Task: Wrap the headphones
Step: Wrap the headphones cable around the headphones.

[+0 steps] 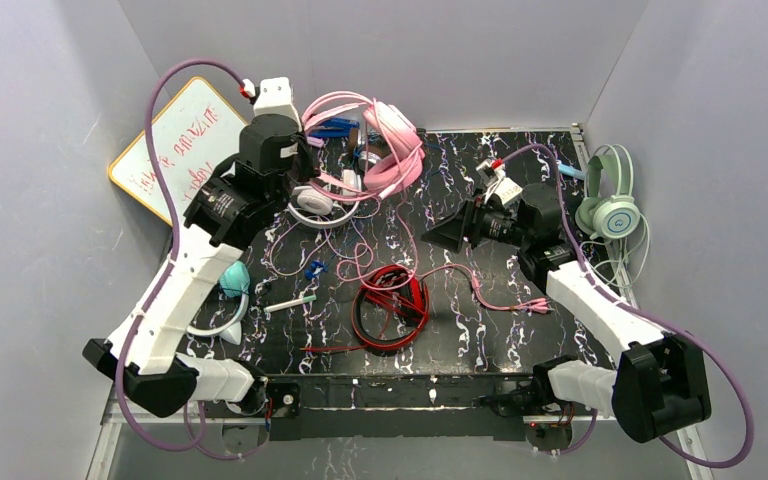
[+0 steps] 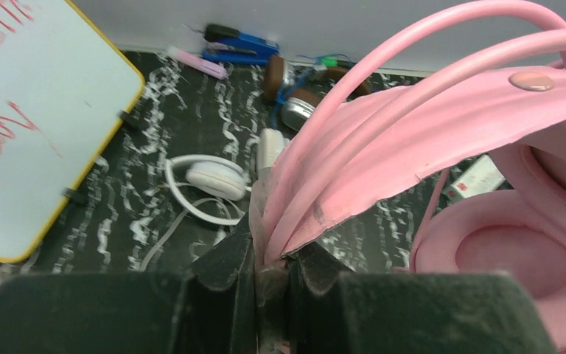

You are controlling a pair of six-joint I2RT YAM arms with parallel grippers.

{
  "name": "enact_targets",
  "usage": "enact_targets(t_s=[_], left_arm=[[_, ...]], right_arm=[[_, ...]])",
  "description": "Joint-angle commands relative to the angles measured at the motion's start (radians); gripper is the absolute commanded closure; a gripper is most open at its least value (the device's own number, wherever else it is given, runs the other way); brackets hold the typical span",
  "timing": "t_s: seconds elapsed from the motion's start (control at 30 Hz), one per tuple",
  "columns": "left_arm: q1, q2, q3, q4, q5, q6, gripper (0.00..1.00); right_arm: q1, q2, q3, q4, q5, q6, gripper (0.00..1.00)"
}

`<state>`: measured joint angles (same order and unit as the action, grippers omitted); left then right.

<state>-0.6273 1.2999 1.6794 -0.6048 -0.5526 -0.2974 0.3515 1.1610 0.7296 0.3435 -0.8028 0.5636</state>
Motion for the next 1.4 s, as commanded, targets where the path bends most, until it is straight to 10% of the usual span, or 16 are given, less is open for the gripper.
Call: enact_targets(t_s=[0.0,1.03,1.37], left_arm=[[0.039,-0.011,0.043,-0.012,0.211,-0.266,1.0],[0.067,0.117,0.32,-0.085,0.426,-0.482,1.0],[0.074,0.13,0.328,-0.11,0.424,-0.505,1.0]], right_arm=[[0.0,-0.014,-0.016,0.046,0.067,-0.041,0.09],[0.26,0.276,-0.247,0.597,0.223,0.082,0.12],[0.268,0.375,-0.216,0.744,0.2,0.139,0.65]])
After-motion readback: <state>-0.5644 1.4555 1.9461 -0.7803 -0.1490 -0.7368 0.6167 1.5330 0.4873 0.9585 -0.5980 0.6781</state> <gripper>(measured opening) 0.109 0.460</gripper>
